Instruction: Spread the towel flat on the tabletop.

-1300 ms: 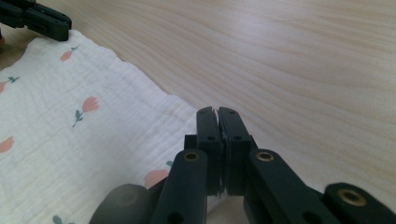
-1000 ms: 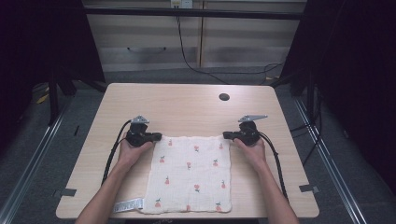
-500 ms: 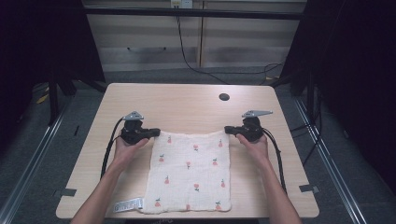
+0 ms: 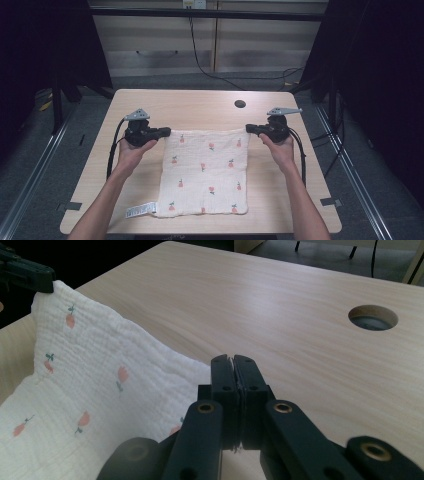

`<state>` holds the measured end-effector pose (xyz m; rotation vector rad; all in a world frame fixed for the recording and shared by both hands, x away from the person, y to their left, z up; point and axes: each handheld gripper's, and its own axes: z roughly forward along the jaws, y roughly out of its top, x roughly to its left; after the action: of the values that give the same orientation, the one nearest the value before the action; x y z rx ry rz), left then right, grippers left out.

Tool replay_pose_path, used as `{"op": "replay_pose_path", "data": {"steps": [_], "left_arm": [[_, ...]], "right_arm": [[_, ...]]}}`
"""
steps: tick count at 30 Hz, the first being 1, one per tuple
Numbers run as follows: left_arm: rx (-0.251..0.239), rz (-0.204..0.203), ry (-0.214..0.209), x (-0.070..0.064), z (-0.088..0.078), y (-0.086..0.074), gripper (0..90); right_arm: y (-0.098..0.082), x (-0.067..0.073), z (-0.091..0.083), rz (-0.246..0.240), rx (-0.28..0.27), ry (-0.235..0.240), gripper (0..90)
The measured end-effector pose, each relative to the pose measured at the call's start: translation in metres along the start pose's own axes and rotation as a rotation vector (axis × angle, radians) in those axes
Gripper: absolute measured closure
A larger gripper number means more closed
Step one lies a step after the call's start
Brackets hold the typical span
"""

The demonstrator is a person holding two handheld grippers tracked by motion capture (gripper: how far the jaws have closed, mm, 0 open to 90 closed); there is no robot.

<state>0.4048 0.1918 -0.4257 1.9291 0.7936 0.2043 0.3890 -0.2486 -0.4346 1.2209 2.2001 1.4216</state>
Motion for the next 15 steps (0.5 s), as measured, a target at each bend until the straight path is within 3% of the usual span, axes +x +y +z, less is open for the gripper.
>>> {"op": "replay_pose_path", "data": {"steps": [15], "left_arm": [[-0.067, 0.014, 0.012, -0.006, -0.011, 0.033, 86.8]], "right_arm": [[0.039, 0.003, -0.020, -0.040, -0.057, -0.031, 88.4]]}}
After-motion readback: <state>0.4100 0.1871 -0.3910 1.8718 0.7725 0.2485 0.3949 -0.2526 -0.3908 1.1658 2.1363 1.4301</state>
